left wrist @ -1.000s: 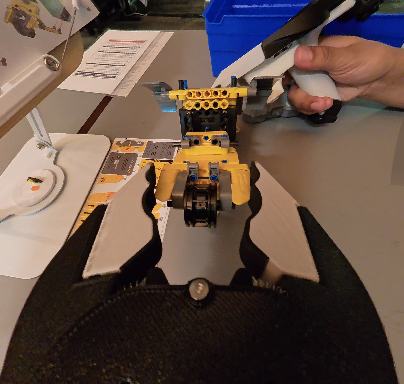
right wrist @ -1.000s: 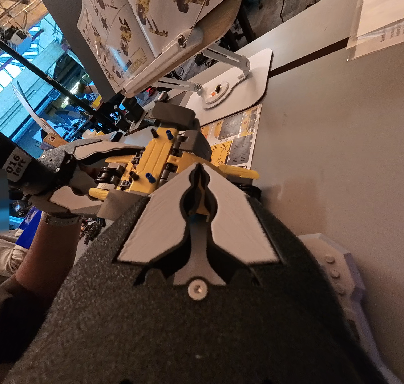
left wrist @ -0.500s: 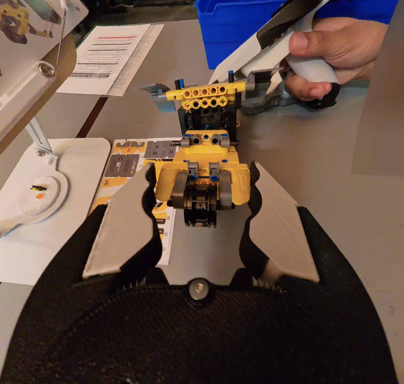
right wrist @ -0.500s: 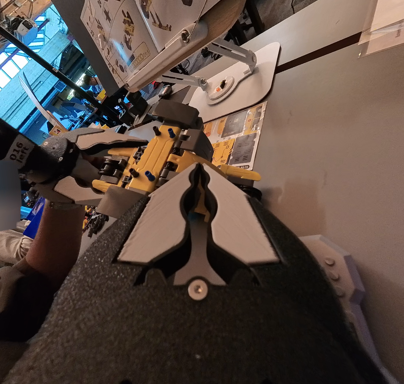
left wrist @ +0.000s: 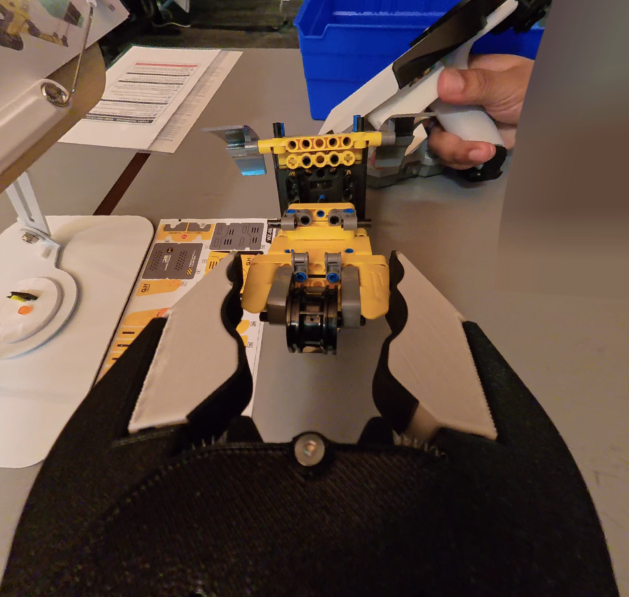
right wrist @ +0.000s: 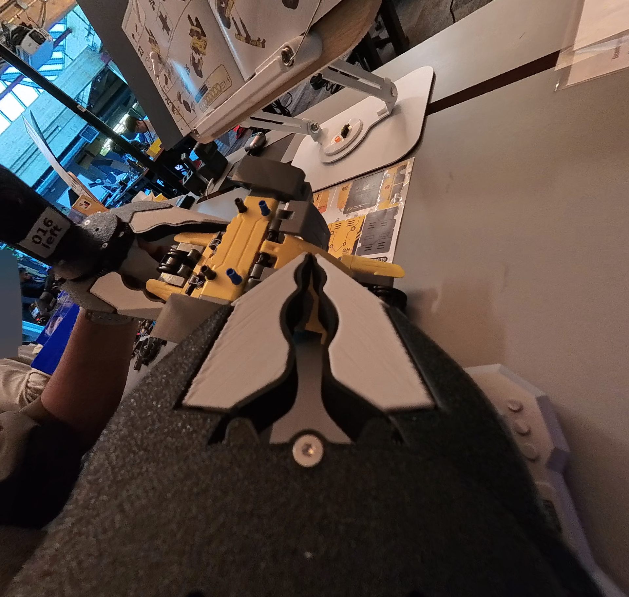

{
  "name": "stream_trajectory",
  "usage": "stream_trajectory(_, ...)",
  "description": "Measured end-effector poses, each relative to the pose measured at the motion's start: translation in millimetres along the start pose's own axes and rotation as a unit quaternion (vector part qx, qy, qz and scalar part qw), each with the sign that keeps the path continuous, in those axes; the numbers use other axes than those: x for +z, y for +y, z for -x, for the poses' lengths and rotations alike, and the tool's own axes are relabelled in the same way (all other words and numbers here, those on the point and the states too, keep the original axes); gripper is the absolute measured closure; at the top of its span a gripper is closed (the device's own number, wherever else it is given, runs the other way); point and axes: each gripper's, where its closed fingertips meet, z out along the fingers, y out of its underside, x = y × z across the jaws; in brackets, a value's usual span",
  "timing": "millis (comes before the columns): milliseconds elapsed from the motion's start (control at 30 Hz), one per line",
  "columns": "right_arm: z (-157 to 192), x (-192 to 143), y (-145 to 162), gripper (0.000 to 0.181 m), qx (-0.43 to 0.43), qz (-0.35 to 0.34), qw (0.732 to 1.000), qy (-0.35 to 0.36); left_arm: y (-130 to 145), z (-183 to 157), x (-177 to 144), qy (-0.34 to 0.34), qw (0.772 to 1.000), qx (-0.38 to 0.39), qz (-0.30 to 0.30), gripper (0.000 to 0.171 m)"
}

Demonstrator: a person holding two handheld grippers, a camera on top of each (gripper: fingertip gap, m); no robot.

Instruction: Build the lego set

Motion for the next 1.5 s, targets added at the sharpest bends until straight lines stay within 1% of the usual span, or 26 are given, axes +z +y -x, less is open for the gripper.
stream_trajectory(233,-0.1,0.0,0.0,0.181,0.011,-0.005,1.0,-0.002,1.0,-0.7,-0.5,-0.025,0.999,0.013,0.023,0.089)
stream_trajectory(433,-0.2,-0.1,0.1,0.181,0.01,-0.004,1.0,0.0,1.5,0.1,0.0,-0.014,1.0,-0.014,0.016,0.089)
stream_trajectory(633,-0.7,-1.2,0.1,0.181,0.004,-0.001,1.0,0.005,0.4,1.3,0.0,-0.038,0.998,0.002,0.043,0.09)
stream_trajectory(833,0.0,-1.7,0.7,0.181,0.04,0.005,0.999,-0.021,0.8,4.2,-0.3,-0.038,0.998,0.002,0.049,0.089)
stream_trajectory(967,1.6,-2.2,1.5,0.181,0.02,0.006,1.0,-0.018,1.8,12.5,0.0,-0.05,0.998,-0.002,0.046,0.089)
stream_trajectory(1200,1.6,-3.0,0.9,0.181,0.003,0.004,1.0,-0.012,6.4,10.0,0.2,-0.024,0.999,-0.006,0.041,0.089)
stream_trajectory(1333,0.4,-4.0,0.0,0.181,-0.011,0.001,1.0,-0.008,3.2,-2.5,0.1,0.02,0.999,-0.024,0.026,0.089)
stream_trajectory(1433,-0.7,-5.0,-0.5,0.18,-0.021,0.001,1.0,-0.005,2.9,-3.2,0.2,0.02,0.999,-0.023,0.028,0.089)
stream_trajectory(1500,-0.5,-6.5,-3.0,0.167,-0.031,-0.006,0.999,-0.007,3.2,-3.4,-0.5,0.017,0.999,-0.02,0.03,0.089)
